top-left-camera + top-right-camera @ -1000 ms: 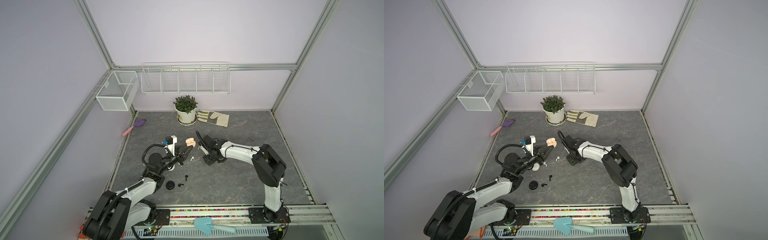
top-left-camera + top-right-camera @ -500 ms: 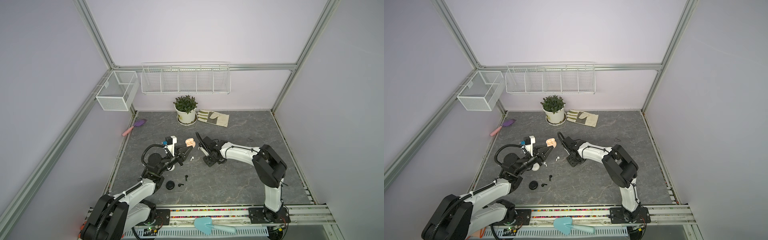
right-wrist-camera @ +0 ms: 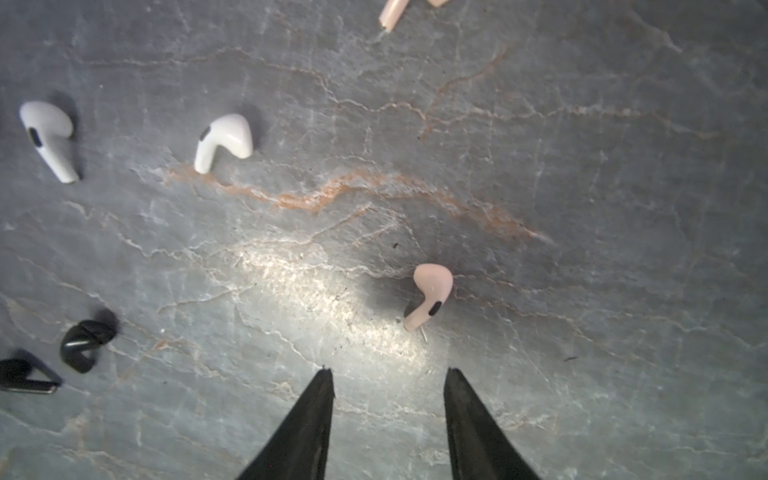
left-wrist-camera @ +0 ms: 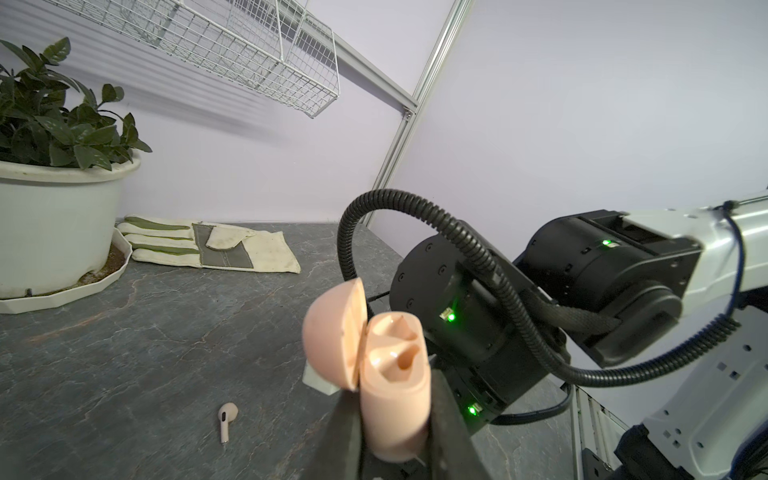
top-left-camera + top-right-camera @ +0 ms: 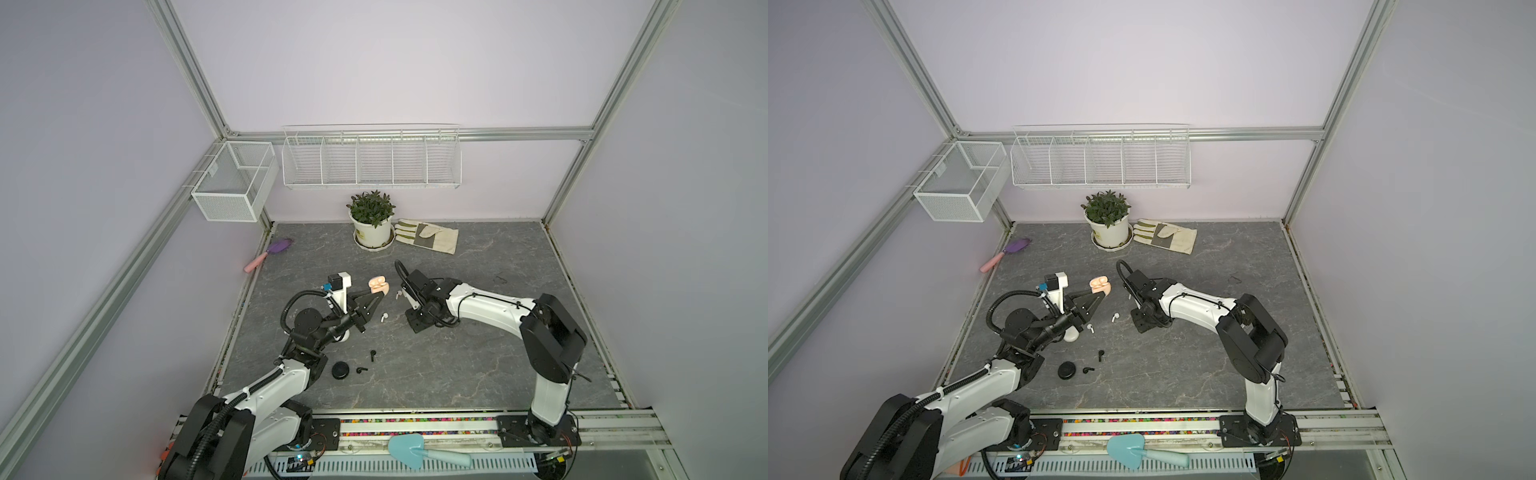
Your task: Insert the wireless bluetooth earbuds into the charging case
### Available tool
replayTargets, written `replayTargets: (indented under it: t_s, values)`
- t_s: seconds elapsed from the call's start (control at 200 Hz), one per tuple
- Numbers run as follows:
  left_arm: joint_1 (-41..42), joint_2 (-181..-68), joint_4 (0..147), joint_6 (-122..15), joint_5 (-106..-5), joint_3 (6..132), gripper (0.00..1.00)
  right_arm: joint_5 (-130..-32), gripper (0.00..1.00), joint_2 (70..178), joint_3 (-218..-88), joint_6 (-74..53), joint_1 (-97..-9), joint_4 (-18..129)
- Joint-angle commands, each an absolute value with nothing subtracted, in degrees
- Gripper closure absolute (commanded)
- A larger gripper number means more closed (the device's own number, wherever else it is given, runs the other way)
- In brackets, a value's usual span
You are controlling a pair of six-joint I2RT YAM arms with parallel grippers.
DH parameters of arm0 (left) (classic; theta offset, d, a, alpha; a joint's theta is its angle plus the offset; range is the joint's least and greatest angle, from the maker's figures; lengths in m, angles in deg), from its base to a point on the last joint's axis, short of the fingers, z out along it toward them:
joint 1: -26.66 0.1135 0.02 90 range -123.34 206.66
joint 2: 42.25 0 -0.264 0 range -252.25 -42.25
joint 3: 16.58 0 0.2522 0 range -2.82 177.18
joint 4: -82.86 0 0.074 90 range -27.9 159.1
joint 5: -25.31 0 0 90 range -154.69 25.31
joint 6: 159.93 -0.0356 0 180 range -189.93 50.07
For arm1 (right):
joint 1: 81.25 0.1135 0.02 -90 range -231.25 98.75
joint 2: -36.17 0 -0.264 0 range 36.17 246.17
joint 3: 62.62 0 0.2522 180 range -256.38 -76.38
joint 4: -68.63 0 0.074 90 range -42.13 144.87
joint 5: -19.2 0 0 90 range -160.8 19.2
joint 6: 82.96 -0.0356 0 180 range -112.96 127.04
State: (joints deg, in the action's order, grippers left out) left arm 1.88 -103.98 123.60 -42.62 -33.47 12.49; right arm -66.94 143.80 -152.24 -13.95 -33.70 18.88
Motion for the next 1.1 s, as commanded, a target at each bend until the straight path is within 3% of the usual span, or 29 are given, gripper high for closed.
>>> replayTargets:
  t_s: [0.0, 1.094]
  values:
    - [1.73, -102.37, 122.87, -41.12, -34.70, 11.68, 1.00, -69.06, 0.53, 143.67, -153.02, -20.22, -34.63, 17.90]
    - [1.73, -104.38, 122.00, -40.43, -36.37, 12.03, 1.00, -64.60, 0.65, 153.40, -159.19, -18.27, -36.42, 16.88]
